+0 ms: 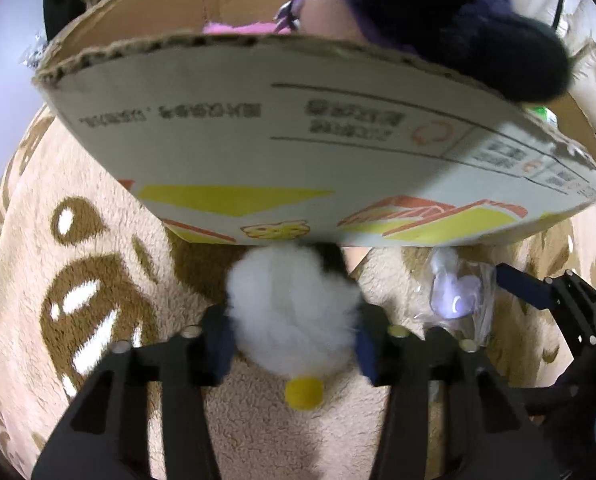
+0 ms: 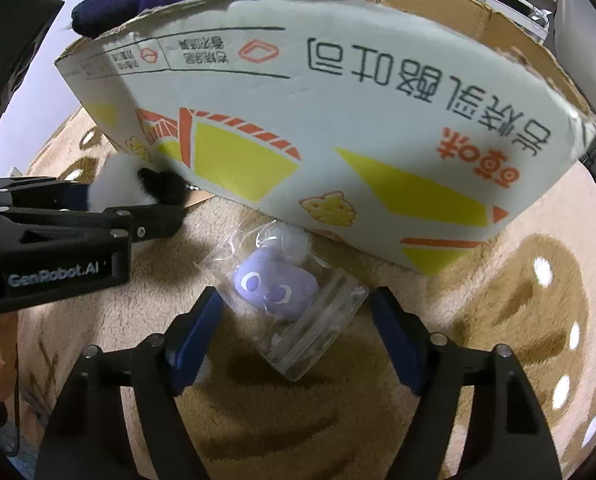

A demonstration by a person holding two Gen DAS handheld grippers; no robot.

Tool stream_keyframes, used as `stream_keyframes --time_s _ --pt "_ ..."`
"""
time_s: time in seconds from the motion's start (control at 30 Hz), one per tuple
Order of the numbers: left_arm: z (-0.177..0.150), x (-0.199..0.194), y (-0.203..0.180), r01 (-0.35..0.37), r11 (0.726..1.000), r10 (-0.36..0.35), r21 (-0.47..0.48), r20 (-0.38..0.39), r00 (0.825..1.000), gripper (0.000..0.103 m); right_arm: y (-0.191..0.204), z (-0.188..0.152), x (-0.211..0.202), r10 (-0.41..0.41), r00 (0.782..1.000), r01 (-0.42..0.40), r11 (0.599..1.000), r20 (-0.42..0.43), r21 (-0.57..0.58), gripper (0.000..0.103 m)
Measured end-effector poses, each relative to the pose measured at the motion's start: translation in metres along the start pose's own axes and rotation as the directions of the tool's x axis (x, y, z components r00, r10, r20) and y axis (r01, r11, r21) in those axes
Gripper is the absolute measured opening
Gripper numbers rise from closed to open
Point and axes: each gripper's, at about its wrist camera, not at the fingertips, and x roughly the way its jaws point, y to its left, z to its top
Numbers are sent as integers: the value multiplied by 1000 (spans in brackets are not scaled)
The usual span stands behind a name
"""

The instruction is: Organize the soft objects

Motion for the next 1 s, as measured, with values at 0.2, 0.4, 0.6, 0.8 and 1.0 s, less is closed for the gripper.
stream_keyframes --time_s 0.2,0.4,0.6,0.8,1.0 --pt "-12 -4 -5 -2 1000 2 -10 4 1000 38 -6 -1 -5 22 1000 -22 1000 0 3 72" --pt "-22 -14 -6 -1 1000 2 -27 20 1000 36 -17 -5 -14 48 999 -47 999 -1 26 56" --pt "-33 -30 -10 -28 1000 28 -5 62 998 35 -29 -7 -22 77 997 -77 995 0 67 43" --pt "-44 -58 -5 -53 999 53 -9 104 993 35 -29 -11 -31 87 996 -87 996 9 33 13" --pt "-58 -89 -12 -59 998 62 -29 135 989 35 -21 -16 -42 92 996 -92 996 13 19 14"
